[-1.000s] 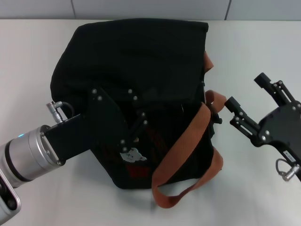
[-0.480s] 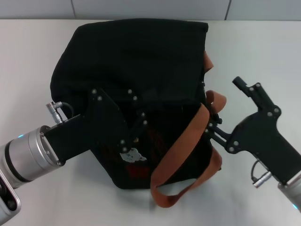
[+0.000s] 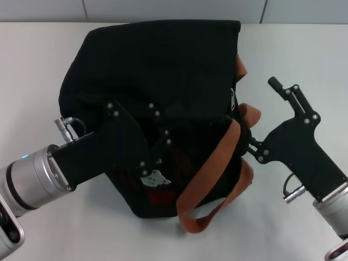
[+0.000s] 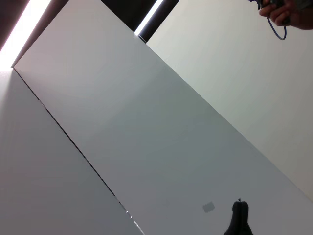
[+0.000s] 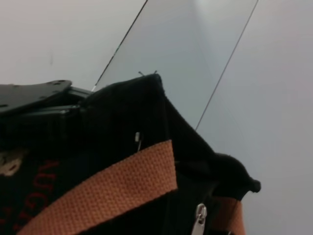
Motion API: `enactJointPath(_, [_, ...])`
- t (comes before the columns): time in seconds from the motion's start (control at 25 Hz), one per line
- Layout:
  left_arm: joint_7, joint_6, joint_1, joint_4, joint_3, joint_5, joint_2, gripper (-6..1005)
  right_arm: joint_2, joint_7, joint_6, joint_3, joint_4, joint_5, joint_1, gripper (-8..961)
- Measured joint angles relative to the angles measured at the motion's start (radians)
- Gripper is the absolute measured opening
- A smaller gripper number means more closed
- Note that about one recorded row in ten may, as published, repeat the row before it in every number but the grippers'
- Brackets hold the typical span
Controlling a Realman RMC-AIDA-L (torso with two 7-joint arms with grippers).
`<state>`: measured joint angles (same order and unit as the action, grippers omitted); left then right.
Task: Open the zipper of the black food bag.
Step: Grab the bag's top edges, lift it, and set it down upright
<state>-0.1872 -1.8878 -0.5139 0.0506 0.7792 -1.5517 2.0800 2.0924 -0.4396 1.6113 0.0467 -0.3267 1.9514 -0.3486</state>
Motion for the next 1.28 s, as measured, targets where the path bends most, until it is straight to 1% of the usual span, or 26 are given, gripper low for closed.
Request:
enactJointPath(0.48, [0.0, -0.005, 0.004, 0.0, 0.001, 0.0, 0.0, 97, 0.0, -0.004, 0.045, -0.021, -0.007, -0.001, 0.007, 831])
enactJointPath(0.72, [0.0, -0.006, 0.002, 0.0, 0.002, -0.001, 0.0, 97, 0.0, -0.015, 0.041, -0.021, -0.003, -0.001, 0.002, 831])
enactJointPath(0.88, [0.0, -0.006, 0.0, 0.0, 0.002, -0.002, 0.0, 98, 0.0, -0.079, 0.034, -0.021, -0.009, 0.001, 0.001, 831])
enactJointPath(1.28, [0.0, -0.007, 0.001, -0.002, 0.001, -0.002, 0.0, 98, 0.0, -0.085, 0.001, -0.008, -0.012, 0.009, -0.006, 831])
